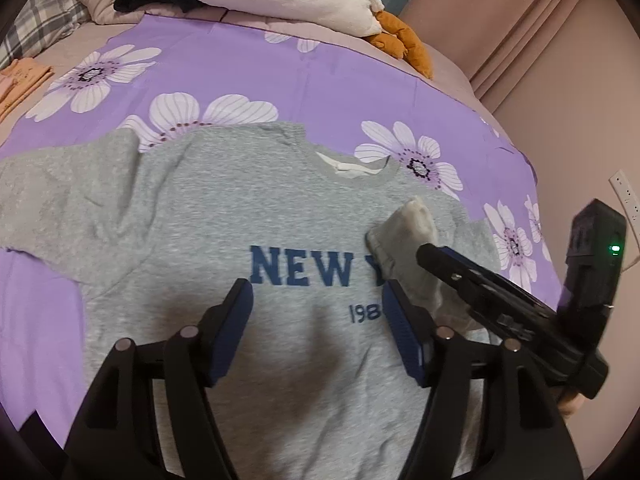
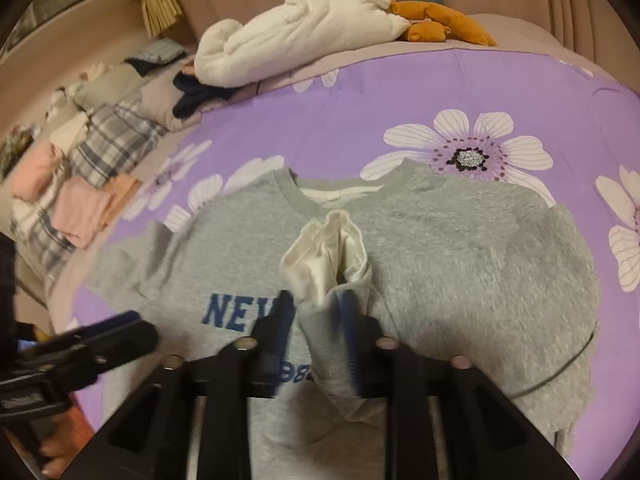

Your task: Fold small clothes

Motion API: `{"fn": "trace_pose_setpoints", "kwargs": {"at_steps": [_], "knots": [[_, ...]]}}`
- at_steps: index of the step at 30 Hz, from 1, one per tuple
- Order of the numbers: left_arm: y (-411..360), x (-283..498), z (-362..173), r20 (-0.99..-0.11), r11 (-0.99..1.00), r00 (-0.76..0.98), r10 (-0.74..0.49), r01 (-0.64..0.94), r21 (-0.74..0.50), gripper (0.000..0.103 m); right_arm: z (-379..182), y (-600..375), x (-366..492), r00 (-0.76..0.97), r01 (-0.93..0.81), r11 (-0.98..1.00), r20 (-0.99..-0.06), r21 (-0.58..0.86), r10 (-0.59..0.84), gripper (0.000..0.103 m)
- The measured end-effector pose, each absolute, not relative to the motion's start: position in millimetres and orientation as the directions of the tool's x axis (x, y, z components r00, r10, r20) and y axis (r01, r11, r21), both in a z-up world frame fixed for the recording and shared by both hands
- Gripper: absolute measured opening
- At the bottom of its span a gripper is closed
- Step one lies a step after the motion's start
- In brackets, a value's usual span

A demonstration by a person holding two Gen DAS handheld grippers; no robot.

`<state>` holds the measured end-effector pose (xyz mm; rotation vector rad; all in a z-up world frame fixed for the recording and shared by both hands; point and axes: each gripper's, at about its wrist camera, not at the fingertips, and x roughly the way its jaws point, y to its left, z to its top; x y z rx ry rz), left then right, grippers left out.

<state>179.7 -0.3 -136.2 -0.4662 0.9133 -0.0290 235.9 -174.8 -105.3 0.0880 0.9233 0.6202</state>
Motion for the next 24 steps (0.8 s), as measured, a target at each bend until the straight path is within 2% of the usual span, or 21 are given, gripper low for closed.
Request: {"fn": "trace_pose_setpoints", "kwargs": {"at_steps": [1, 5, 7, 10, 16, 18, 19, 21, 24], "knots": [[-2.6, 182.6, -136.3, -0.753, 0.899, 0.617, -0.227, -0.165, -0.406, 0.068, -99.5, -183.0, 235.7, 0.451, -0.449, 0.822, -0.705, 0.351, 0.547, 0.055], [-16.2, 198.5, -140.3, -0.74, 0.891, 0.612, -0.279, -0.123, -0.438, 0.079, -78.1, -222.3, 236.8, 0.511, -0.376, 0.827, -0.652, 0.417, 0.561, 0.062], [-23.3, 207.7, -146.2, -0.741, 0.886, 0.597, -0.307, -0.105, -0.452, 0.079, -70.6, -248.9, 238.4, 0.566, -0.301, 0.849, -0.636, 0.433, 0.525, 0.074], [-36.4, 226.4, -162.5, -0.753, 0.874, 0.553, -0.357, -0.088, -0.478, 0.079, -69.9, -291.8, 240.5, 0.632, -0.176, 0.879, -0.634, 0.443, 0.446, 0.074], [-52.5, 248.6, -192.6, -0.796, 0.879, 0.501, -0.34, -0.132, -0.459, 0.076, -85.6, -351.1, 248.8, 0.659, 0.002, 0.883, -0.665, 0.47, 0.352, 0.074], [-56.4, 247.7, -195.4, -0.802, 0.892, 0.518, -0.299, -0.148, -0.428, 0.054, -88.1, -363.8, 250.1, 0.656, 0.027, 0.866, -0.662, 0.499, 0.361, 0.074], [-59.1, 246.8, -195.4, -0.81, 0.907, 0.522, -0.267, -0.149, -0.395, 0.053, -89.6, -367.2, 250.4, 0.656, 0.035, 0.86, -0.661, 0.509, 0.365, 0.074], [-64.1, 245.4, -195.3, -0.813, 0.927, 0.529, -0.245, -0.117, -0.356, 0.032, -92.3, -372.3, 250.4, 0.655, 0.051, 0.851, -0.661, 0.522, 0.366, 0.074], [-67.1, 241.9, -190.3, -0.805, 0.937, 0.551, -0.221, -0.11, -0.332, 0.02, -96.2, -371.7, 252.9, 0.642, 0.052, 0.851, -0.67, 0.523, 0.373, 0.074]]}}
